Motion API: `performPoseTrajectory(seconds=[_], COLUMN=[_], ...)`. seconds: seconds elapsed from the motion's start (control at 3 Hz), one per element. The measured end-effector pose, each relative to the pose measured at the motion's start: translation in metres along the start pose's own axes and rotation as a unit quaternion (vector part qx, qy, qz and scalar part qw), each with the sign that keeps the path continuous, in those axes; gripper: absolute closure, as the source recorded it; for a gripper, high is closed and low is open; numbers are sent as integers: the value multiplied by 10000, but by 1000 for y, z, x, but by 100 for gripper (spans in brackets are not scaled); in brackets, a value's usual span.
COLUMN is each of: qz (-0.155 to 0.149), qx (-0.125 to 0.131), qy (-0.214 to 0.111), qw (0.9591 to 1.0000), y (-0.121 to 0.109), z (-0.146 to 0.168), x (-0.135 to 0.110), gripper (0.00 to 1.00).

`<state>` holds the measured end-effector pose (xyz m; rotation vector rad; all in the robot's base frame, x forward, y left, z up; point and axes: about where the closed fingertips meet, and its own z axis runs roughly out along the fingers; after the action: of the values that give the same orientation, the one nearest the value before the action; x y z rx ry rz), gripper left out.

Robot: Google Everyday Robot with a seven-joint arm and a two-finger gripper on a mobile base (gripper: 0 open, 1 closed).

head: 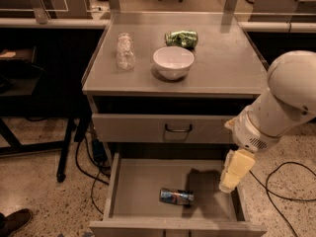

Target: Pick redbull can from middle drawer and place on counter

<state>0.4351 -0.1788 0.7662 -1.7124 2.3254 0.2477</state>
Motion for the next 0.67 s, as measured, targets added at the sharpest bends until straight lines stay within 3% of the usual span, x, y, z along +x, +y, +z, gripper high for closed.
performPoseTrajectory(seconds=[0.33, 0.67], qz=[10, -30], qx=[-46, 23], qy=[-5, -313], qw=[10000, 9995], y=[0, 2], z=[4, 20], x=[1, -1], gripper=[0, 0])
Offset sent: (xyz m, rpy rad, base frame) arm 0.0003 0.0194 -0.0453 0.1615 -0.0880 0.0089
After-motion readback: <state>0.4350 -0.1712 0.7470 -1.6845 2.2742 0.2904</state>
